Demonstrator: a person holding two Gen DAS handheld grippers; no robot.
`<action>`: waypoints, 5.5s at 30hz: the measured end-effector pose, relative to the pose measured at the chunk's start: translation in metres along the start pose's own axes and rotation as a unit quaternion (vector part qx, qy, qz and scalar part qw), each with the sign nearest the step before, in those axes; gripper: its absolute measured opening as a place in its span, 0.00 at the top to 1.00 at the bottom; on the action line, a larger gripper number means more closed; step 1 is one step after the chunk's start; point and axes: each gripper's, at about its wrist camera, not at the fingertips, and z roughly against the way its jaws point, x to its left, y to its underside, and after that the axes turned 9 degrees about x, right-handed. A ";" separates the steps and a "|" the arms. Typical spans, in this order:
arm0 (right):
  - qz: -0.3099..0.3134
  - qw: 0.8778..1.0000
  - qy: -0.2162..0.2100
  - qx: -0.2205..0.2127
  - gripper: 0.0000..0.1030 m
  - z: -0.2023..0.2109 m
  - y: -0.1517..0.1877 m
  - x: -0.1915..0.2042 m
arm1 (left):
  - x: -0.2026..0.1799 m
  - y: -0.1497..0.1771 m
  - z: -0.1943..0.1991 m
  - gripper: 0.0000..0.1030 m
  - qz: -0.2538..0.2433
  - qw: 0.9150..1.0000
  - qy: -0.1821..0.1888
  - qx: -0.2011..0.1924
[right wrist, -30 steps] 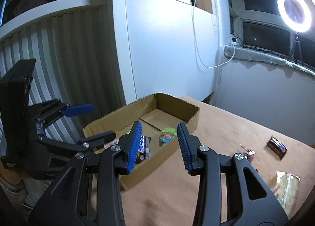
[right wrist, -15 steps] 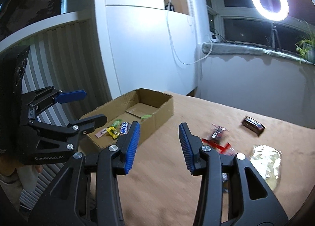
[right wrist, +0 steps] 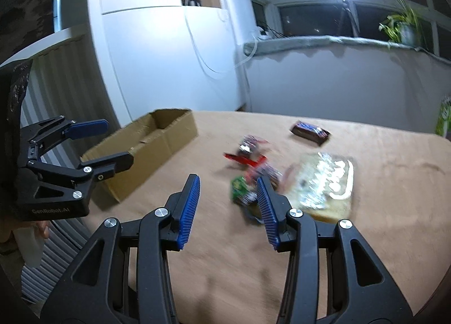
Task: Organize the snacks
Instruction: 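Move both tools back over the remaining snacks on the table, then grasp the brown round candy with the right tool while the left tool grasps the green wrapper, then carry the brown candy and green wrapper to the box, then release the brown candy and green wrapper into the box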
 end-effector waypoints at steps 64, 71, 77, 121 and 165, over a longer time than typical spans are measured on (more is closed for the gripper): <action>0.012 0.994 -0.033 0.108 0.76 -0.037 0.040 -0.055 | -0.028 -0.035 -0.138 0.84 0.078 0.970 0.212 0.091; -0.002 0.995 -0.031 0.097 0.76 -0.032 0.040 -0.054 | -0.029 -0.035 -0.135 0.85 0.073 0.968 0.222 0.088; -0.014 0.997 -0.016 0.080 0.76 -0.018 0.037 -0.060 | -0.025 -0.037 -0.125 0.94 0.077 0.966 0.238 0.068; 0.101 0.995 0.000 0.019 0.76 0.008 -0.031 0.079 | 0.138 0.054 0.025 0.94 0.193 0.971 0.124 -0.072; 0.116 0.979 -0.097 0.134 0.53 -0.143 -0.054 0.152 | 0.201 0.097 -0.031 0.36 0.245 0.964 0.094 -0.028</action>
